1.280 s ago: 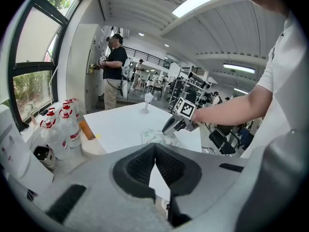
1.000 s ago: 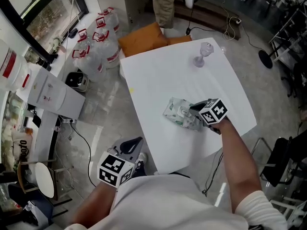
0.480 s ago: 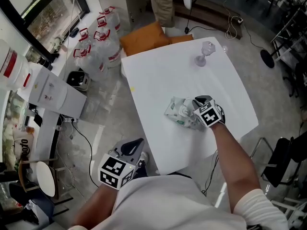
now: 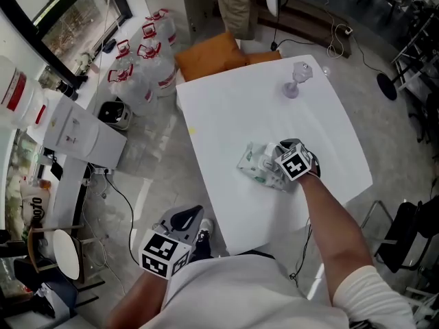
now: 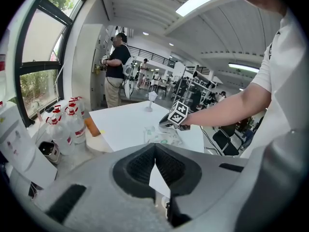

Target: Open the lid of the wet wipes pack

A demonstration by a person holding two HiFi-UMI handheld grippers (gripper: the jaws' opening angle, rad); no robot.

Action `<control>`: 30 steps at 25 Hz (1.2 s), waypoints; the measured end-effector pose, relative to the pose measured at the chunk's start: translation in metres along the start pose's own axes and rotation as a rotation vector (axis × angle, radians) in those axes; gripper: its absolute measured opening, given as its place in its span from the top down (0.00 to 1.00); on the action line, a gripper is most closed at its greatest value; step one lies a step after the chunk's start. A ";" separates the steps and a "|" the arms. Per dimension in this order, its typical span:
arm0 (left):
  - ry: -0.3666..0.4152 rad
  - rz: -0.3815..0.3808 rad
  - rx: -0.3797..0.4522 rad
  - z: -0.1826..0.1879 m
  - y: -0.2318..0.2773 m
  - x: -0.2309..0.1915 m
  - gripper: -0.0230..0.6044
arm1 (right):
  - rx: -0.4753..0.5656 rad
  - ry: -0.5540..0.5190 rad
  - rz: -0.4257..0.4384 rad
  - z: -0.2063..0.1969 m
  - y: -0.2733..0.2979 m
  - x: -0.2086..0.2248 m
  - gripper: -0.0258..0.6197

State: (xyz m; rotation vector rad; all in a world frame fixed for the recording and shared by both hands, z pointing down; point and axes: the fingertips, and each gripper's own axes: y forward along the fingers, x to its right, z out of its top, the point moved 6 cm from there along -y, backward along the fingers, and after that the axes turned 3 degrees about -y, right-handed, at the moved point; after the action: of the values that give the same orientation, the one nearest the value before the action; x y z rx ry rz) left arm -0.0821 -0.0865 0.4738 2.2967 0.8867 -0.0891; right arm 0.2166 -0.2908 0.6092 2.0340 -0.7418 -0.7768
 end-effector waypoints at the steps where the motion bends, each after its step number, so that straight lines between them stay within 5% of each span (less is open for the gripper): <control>1: -0.002 0.003 -0.002 -0.001 0.000 -0.001 0.96 | -0.004 0.000 0.005 -0.001 0.002 0.000 0.86; 12: 0.020 -0.014 0.008 0.005 0.002 -0.004 0.96 | 0.004 -0.007 -0.005 0.004 -0.010 0.000 0.86; 23: 0.131 -0.162 0.028 0.027 0.019 0.014 0.96 | 0.113 0.060 -0.115 0.005 -0.093 -0.015 0.85; 30: 0.179 -0.216 0.056 0.043 0.025 0.020 0.96 | 0.241 0.259 -0.172 -0.004 -0.150 -0.044 0.87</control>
State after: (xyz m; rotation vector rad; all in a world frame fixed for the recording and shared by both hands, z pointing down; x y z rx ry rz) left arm -0.0437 -0.1146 0.4491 2.2788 1.2374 -0.0013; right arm 0.2246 -0.1828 0.4967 2.3851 -0.5378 -0.5220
